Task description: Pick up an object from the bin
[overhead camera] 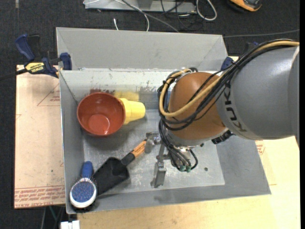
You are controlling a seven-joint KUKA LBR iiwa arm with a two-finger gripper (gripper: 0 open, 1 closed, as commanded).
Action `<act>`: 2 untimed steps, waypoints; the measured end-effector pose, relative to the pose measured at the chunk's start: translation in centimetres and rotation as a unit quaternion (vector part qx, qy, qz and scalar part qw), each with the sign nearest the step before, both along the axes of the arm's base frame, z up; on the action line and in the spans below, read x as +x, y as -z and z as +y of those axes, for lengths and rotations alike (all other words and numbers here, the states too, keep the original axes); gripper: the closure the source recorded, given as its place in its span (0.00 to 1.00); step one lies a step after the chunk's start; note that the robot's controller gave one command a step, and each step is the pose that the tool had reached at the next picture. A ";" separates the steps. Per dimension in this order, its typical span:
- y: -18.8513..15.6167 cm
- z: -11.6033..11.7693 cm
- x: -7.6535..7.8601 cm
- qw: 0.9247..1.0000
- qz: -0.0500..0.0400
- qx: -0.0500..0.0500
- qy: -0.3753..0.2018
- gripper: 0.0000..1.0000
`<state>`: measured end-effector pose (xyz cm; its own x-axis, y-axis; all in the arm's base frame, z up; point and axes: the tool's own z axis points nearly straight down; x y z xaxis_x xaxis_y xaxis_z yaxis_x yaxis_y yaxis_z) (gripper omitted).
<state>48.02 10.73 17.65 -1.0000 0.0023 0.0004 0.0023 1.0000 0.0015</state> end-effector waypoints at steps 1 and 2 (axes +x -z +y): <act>0.0 0.0 0.0 1.000 0.000 0.000 0.000 0.00; 0.3 0.1 0.1 1.000 -0.001 0.000 0.008 0.00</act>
Offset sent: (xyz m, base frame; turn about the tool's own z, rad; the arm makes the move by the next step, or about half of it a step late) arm 0.0039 0.0102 -0.0616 0.2100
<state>48.12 10.80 17.30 -0.9998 0.0185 -0.0022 0.0185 0.9998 0.0023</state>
